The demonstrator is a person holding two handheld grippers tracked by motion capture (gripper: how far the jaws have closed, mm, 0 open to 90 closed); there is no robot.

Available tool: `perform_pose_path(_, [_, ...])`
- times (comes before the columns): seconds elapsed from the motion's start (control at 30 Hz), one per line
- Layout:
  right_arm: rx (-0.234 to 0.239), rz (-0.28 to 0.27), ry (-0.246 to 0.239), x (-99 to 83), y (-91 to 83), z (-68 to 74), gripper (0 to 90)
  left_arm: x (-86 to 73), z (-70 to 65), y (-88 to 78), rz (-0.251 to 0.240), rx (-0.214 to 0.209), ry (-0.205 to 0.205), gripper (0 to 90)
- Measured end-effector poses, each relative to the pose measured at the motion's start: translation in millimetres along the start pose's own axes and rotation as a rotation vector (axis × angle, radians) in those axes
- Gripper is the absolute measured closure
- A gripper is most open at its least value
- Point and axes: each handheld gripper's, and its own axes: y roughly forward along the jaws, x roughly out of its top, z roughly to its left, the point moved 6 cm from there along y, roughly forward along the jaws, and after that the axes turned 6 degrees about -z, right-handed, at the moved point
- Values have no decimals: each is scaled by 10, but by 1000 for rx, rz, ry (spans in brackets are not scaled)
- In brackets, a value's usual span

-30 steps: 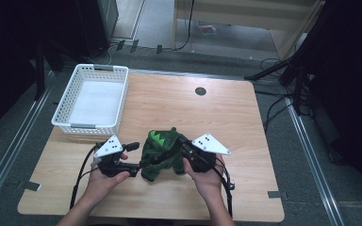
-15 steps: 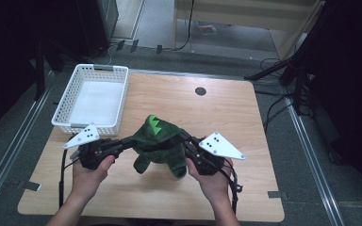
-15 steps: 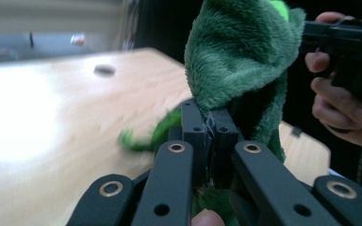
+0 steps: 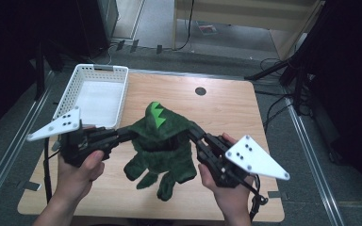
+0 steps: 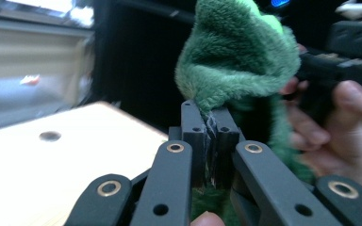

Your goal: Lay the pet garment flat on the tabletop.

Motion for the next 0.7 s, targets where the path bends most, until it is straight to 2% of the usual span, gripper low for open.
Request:
perform_pose_path(0.07, [-45, 88, 43, -262, 170, -245, 886, -179, 273, 189, 73, 71, -6, 879])
perform_pose_path(0.1, [-62, 139, 86, -449, 275, -387, 886, -311, 445, 314, 117, 107, -26, 879])
perform_pose_path(0.13, [-117, 237, 133, -886, 495, -678, 888, -455, 625, 441, 157, 128, -61, 878])
perform_pose_path(0.17, [-117, 237, 133, -886, 495, -678, 888, -603, 797, 560, 194, 171, -80, 878])
perform_pose_path(0.27, [-196, 362, 150, -1528, 744, -1047, 890, -991, 1205, 845, 293, 282, -129, 876])
perform_pose_path(0.3, [-209, 396, 189, -1699, 794, -1142, 890, -1095, 1313, 924, 321, 316, -136, 873])
perform_pose_path(0.33, [-229, 421, 228, -1865, 840, -1246, 890, -1142, 1366, 967, 337, 336, -131, 871])
perform_pose_path(0.37, [-245, 432, 234, -1944, 862, -1303, 890, -1189, 1424, 1018, 355, 358, -122, 868])
perform_pose_path(0.47, [-292, 491, 229, -2227, 970, -1520, 880, -1265, 1577, 1143, 382, 422, -114, 837])
perform_pose_path(0.53, [-303, 511, 222, -2285, 998, -1569, 867, -1297, 1683, 1199, 399, 477, -126, 820])
perform_pose_path(0.57, [-313, 532, 217, -2341, 1017, -1623, 849, -1312, 1731, 1222, 402, 513, -126, 793])
perform_pose_path(0.63, [-363, 580, 221, -2442, 1035, -1734, 749, -1340, 1795, 1255, 419, 561, -113, 710])
perform_pose_path(0.67, [-392, 605, 233, -2481, 1027, -1787, 714, -1352, 1815, 1261, 427, 578, -102, 664])
perform_pose_path(0.7, [-402, 617, 258, -2508, 1014, -1831, 677, -1357, 1824, 1255, 432, 585, -94, 619])
